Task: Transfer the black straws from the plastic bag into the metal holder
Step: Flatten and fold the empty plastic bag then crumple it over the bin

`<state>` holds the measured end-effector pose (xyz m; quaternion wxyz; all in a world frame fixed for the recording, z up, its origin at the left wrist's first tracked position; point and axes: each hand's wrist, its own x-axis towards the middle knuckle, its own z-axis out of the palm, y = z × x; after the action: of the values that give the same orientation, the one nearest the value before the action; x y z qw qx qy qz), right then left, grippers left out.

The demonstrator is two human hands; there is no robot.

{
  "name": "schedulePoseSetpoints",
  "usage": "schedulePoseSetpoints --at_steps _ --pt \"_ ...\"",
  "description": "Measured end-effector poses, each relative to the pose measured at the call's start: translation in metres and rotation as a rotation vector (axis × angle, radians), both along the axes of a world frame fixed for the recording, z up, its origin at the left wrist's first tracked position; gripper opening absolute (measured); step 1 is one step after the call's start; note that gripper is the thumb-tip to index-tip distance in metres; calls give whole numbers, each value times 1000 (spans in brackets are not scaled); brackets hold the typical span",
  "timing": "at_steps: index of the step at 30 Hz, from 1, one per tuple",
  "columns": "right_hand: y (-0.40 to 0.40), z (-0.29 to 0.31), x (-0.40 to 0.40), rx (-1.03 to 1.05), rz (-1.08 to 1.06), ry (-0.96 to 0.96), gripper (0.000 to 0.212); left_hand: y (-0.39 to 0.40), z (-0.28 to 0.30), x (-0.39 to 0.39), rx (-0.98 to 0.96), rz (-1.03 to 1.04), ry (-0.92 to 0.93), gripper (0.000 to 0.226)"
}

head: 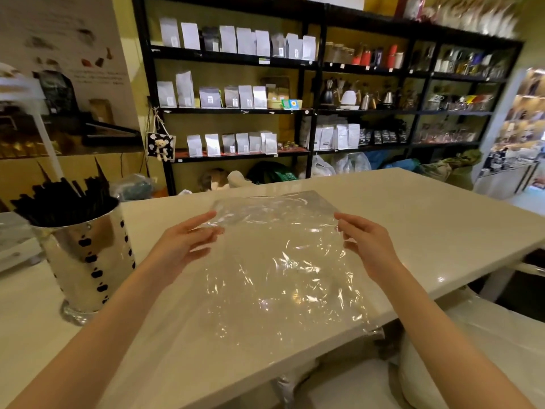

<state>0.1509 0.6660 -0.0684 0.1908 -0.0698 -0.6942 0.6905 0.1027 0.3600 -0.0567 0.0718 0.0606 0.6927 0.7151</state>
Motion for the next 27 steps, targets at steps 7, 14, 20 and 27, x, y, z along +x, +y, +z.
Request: schedulePoseSetpoints --at_steps 7,14,20,27 --pt "14 26 14 283 83 52 34 3 28 16 -368 67 294 39" --pt "8 37 9 1027 -220 60 12 7 38 23 -648 308 538 14" --pt "-20 48 16 1463 -222 38 55 9 58 30 -595 239 717 8" --pt "-59 64 17 1076 73 286 20 15 76 37 -487 205 887 17"
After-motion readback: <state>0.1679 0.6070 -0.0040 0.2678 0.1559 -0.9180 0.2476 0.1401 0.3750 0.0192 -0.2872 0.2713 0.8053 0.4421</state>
